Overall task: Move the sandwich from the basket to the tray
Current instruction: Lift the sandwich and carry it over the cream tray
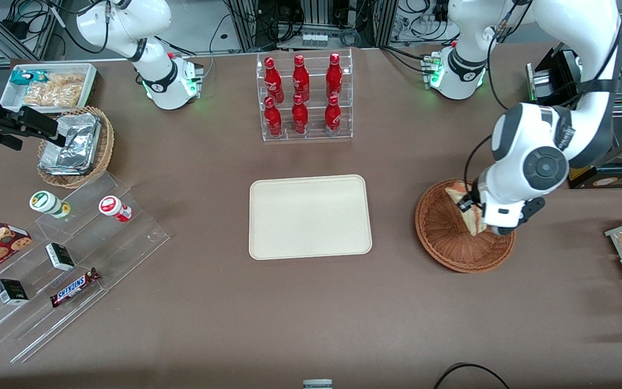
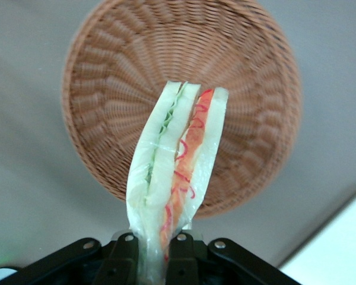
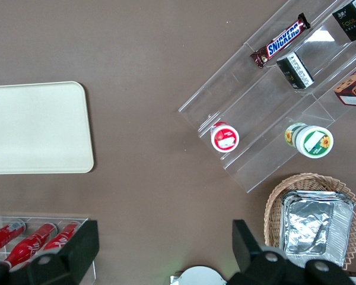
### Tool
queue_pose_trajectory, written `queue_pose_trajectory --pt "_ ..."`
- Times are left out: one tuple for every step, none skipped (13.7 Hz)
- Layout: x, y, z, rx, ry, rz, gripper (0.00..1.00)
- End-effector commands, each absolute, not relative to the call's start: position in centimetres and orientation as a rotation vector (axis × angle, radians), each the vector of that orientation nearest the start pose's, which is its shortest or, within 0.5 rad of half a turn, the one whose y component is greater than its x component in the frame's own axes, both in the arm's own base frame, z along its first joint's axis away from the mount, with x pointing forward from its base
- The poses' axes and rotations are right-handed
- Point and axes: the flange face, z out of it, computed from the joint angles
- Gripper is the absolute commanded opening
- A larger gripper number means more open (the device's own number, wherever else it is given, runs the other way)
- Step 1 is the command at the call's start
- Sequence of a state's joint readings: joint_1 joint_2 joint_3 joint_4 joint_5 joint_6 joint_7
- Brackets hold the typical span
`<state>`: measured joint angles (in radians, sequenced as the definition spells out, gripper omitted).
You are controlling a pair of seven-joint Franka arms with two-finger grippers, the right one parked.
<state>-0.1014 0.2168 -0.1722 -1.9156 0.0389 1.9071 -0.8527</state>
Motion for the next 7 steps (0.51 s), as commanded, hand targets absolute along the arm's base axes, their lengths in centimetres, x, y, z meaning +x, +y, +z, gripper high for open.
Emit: queue_pose_trajectory --pt "55.1 -20.9 35.4 -2.919 -0.645 0.315 0.06" --pt "54.7 -23.2 35.3 -2.932 -0.587 0.306 0.06" --pt "54.6 -25.5 34.9 -2.944 -0.54 0.306 0.05" --pt "54.6 -28.1 34.8 -2.96 -0.494 0.294 0.05" --pt "54.6 -30.5 34.3 -2.971 -0.456 0.292 0.05" --pt "54.9 -32.4 34.1 -2.988 -0.43 0.283 0.05" --pt "55.2 -34.5 33.8 -3.008 -0.412 0.284 0.05"
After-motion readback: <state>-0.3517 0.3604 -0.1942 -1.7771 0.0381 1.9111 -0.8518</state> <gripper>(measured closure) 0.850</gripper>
